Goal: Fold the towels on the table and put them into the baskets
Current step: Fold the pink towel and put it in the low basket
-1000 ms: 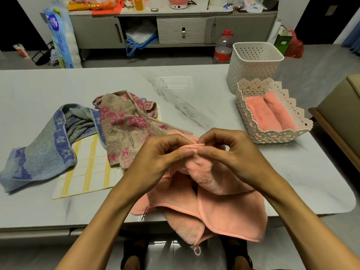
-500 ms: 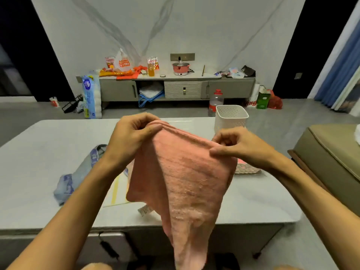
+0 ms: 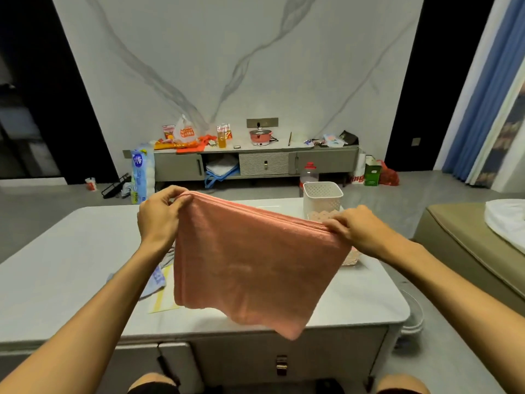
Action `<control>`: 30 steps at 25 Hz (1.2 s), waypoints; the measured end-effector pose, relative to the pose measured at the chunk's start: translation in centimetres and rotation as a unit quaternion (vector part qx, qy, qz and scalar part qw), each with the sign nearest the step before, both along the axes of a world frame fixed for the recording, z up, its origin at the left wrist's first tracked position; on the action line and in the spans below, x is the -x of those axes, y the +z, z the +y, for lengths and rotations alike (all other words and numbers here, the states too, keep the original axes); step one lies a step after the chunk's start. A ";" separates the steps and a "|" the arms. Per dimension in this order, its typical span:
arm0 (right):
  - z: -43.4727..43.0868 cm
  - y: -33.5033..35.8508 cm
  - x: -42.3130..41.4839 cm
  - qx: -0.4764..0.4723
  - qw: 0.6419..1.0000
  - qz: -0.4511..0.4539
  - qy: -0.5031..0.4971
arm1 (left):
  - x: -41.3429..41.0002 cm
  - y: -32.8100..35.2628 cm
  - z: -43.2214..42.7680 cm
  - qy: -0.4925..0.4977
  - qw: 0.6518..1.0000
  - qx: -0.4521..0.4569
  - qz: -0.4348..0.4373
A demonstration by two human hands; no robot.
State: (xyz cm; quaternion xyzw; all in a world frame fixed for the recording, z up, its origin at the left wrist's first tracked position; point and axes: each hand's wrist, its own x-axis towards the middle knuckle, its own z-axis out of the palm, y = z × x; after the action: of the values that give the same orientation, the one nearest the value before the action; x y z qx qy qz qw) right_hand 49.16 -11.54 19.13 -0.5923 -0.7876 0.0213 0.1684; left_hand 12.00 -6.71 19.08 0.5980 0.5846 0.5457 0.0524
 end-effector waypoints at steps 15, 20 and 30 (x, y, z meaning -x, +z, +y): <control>2.1 1.4 -0.6 -0.042 0.951 0.146 -0.268 | -1.0 1.0 1.1 -0.062 0.996 0.060 0.029; 1.9 1.1 -0.5 -0.028 0.972 0.110 -0.204 | -0.9 1.3 1.9 -0.019 0.997 0.059 0.045; 1.0 0.2 -0.4 -0.084 0.989 -0.068 0.096 | 1.4 2.1 3.1 0.028 0.997 0.062 0.023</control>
State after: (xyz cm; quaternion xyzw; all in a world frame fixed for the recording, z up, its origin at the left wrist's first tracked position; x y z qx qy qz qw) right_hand 49.55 -10.51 19.32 -0.4976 -0.8496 -0.0693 0.1609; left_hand 10.65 -3.60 21.21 0.5896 0.6348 0.4957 0.0601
